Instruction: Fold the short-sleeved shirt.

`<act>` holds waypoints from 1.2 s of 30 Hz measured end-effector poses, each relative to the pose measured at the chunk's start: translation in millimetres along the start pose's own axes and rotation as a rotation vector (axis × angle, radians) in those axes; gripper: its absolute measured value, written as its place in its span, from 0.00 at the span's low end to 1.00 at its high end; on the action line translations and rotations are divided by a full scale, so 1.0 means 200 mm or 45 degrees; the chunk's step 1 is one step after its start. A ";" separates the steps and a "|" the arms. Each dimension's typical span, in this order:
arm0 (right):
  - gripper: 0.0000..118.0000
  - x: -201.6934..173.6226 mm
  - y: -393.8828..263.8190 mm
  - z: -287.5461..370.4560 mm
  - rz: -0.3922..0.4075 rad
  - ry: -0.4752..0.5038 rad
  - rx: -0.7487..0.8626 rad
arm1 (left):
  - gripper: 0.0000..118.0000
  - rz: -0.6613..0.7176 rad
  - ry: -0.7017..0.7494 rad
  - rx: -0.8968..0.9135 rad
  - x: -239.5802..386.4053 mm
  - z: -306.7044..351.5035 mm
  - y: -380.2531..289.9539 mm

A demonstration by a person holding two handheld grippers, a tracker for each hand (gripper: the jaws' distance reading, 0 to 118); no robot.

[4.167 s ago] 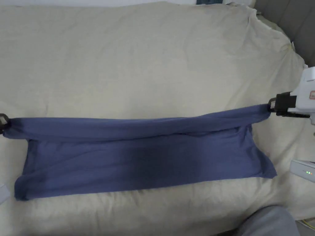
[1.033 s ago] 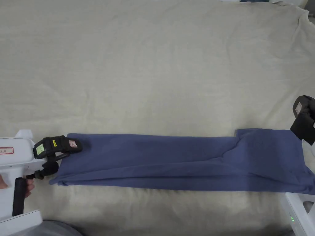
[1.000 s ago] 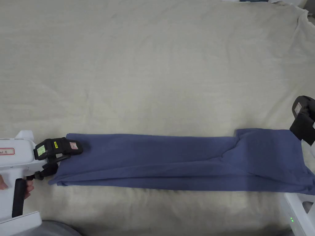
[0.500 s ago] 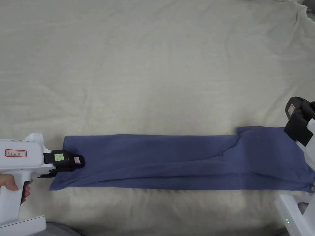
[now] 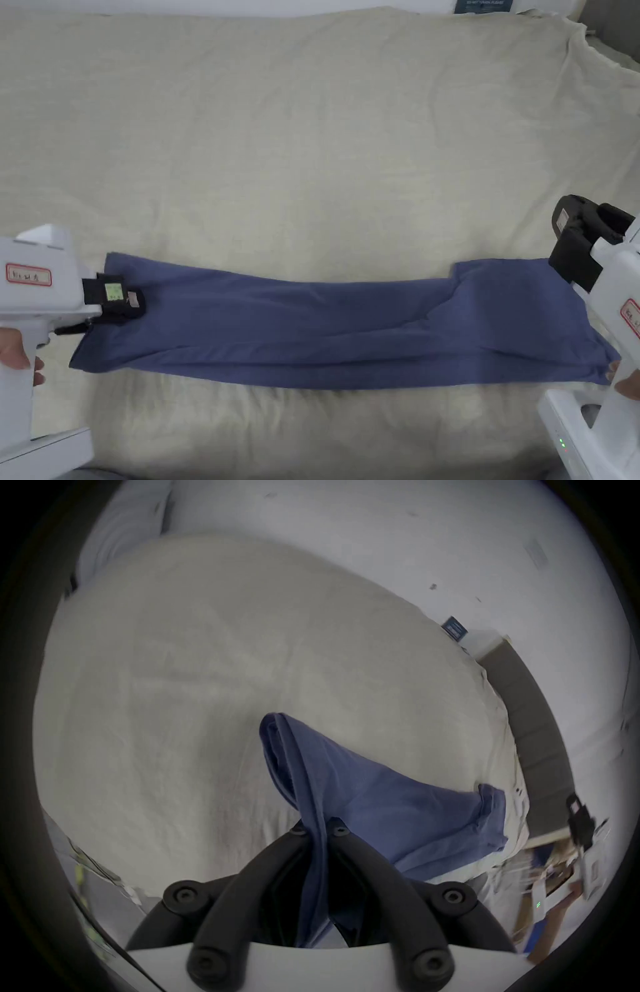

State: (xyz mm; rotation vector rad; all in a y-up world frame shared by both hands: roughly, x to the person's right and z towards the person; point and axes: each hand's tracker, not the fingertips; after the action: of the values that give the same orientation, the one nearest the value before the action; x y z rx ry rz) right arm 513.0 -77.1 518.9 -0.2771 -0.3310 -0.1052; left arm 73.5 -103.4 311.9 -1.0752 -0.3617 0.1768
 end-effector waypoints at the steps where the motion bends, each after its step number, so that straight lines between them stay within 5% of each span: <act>1: 0.00 0.01 0.00 0.01 -0.005 0.000 0.008 | 0.01 -0.064 -0.001 0.030 0.07 0.03 0.00; 12: 0.00 0.16 -0.02 0.11 -0.059 -0.043 0.047 | 0.01 -0.344 -0.406 -0.037 0.82 0.00 -0.03; 23: 0.00 0.27 -0.03 0.24 -0.096 -0.137 0.055 | 0.01 -0.383 -0.252 -0.242 1.36 -0.76 -0.20; 28: 0.00 0.34 -0.05 0.26 -0.104 -0.175 0.046 | 0.21 -0.375 -0.254 -0.299 1.47 -0.96 -0.30; 30: 0.00 0.35 -0.05 0.27 -0.100 -0.182 0.043 | 0.66 -0.399 -0.244 -0.342 1.48 -1.00 -0.33; 31: 0.00 0.38 -0.06 0.26 -0.098 -0.184 0.042 | 0.79 -0.403 -0.270 -0.362 1.49 -0.99 -0.34; 36: 0.00 0.42 -0.07 0.26 -0.095 -0.188 0.036 | 0.84 -0.298 -0.455 -0.182 1.43 -0.77 -0.21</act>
State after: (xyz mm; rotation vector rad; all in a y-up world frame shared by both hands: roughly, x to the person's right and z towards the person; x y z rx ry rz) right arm 574.0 -80.5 596.7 -0.2454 -0.4891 -0.1538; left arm 394.1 -161.7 341.8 -1.1321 -0.8280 0.1351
